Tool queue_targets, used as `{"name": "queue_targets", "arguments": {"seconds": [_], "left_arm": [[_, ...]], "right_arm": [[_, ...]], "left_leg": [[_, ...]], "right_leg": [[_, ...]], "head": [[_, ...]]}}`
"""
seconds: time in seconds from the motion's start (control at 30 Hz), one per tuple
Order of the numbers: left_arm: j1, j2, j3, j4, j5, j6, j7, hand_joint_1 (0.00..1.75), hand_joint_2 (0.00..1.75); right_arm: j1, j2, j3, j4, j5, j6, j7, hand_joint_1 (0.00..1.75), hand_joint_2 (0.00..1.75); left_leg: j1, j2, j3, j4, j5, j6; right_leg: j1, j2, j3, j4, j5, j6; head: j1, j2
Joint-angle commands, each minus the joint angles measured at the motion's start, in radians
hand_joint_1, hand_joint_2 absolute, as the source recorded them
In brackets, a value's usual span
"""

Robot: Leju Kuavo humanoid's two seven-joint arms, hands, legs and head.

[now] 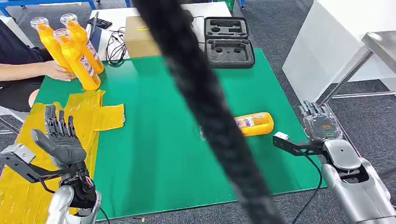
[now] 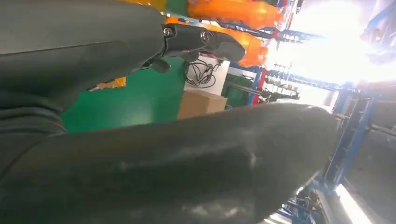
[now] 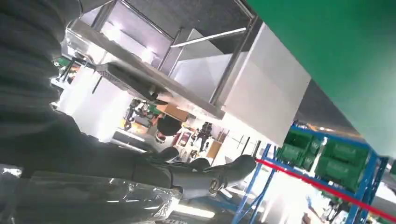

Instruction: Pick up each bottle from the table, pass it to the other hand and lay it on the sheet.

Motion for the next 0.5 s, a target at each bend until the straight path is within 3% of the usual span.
{"name": "queue_targets", "arguments": {"seconds": [0.03,0.17,0.5], "left_arm": [[-0.017,-0.025,0.01,0.03,0.0,-0.012,0.003,0.0,0.0],[-0.066,-0.019,-0.007,0.073,0.002,-0.005,0.003,0.0,0.0],[-0.063,-0.017,-0.008,0.07,0.005,-0.004,0.003,0.0,0.0]], "right_arm": [[-0.13,0.099,0.011,0.19,0.008,-0.01,-0.018,0.0,1.75],[-0.198,0.148,0.039,0.267,0.017,-0.005,-0.031,0.0,1.75],[-0.192,0.145,0.04,0.266,0.02,-0.01,-0.03,0.0,1.75]], "left_leg": [[0.002,0.003,0.005,0.0,-0.002,-0.003],[0.001,0.004,0.002,0.0,-0.001,-0.003],[0.001,0.003,0.005,0.0,-0.001,-0.002]], "right_leg": [[0.002,0.001,0.005,-0.002,-0.001,-0.001],[0.001,0.002,0.003,-0.001,0.0,-0.001],[0.002,0.001,0.005,-0.001,-0.001,0.0]], "head": [[0.0,0.0],[0.0,0.0],[0.0,0.0]]}}
